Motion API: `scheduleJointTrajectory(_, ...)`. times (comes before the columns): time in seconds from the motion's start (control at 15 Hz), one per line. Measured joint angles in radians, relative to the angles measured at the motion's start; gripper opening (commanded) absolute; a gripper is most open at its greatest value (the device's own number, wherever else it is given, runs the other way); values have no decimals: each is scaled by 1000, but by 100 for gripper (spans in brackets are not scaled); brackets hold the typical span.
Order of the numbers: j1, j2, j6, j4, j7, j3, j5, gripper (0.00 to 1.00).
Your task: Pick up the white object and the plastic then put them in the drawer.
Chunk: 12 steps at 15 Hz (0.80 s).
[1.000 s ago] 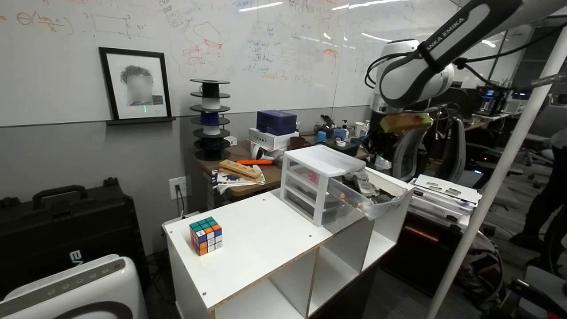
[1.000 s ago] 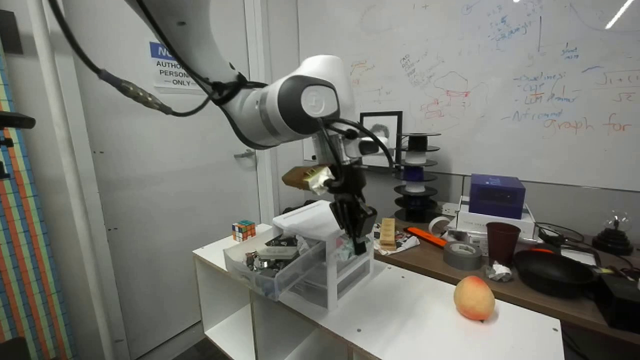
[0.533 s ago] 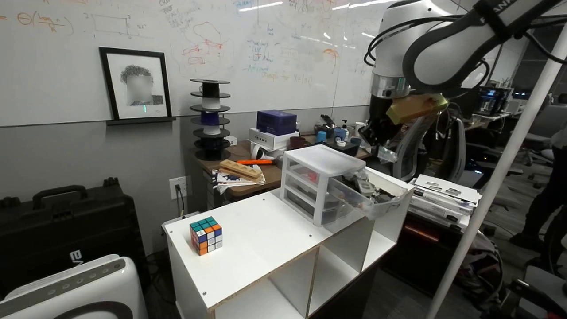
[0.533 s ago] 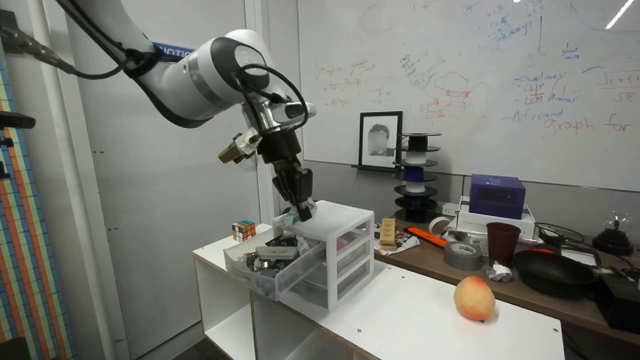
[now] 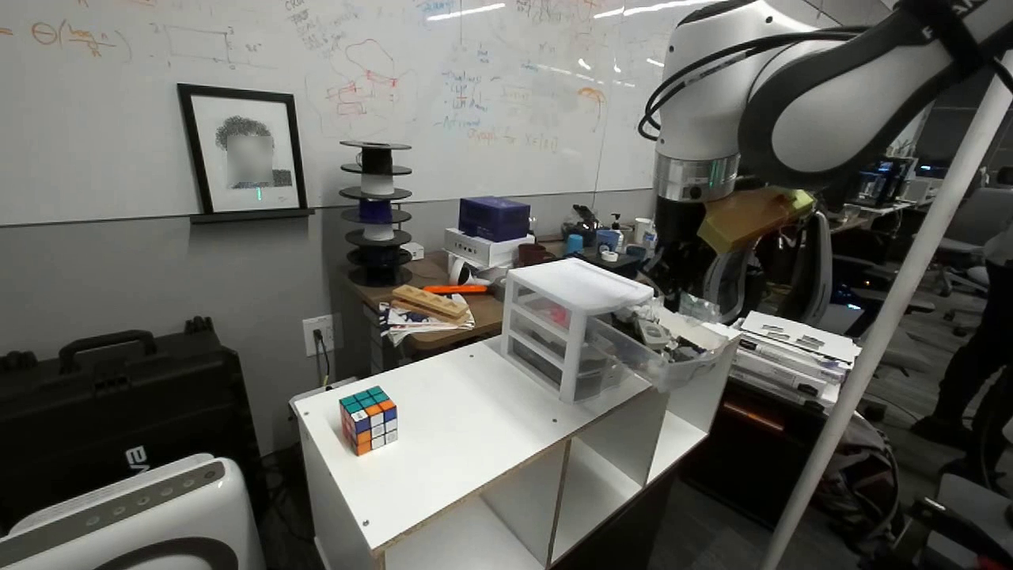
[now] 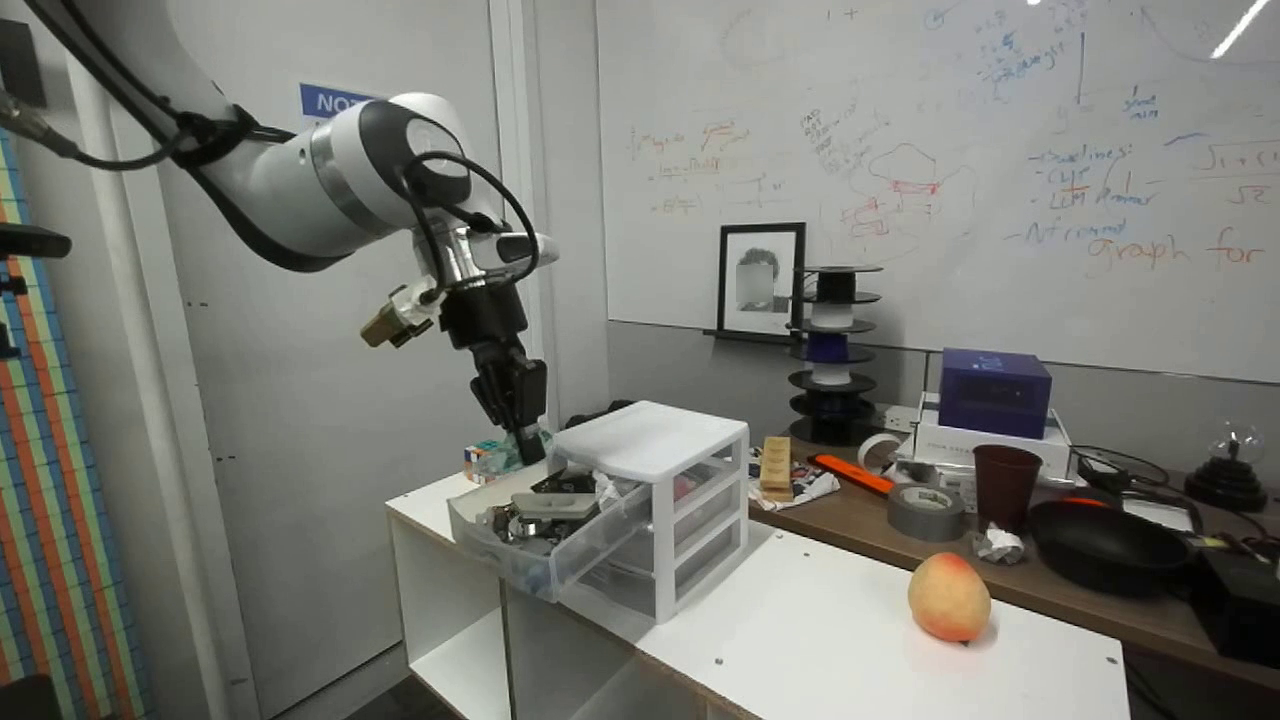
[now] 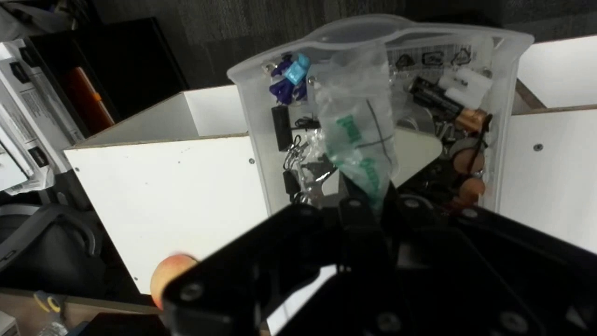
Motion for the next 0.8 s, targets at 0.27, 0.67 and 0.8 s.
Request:
scheduleJointTrajectory(0.27,-27,19,76,-20,16,2,1,8)
scheduleJointTrajectory(0.67,-64,59,236,-34,69,-22,-9,8)
scheduleJointTrajectory(0.8,-64,68,258,-35,77,-31,-20,8)
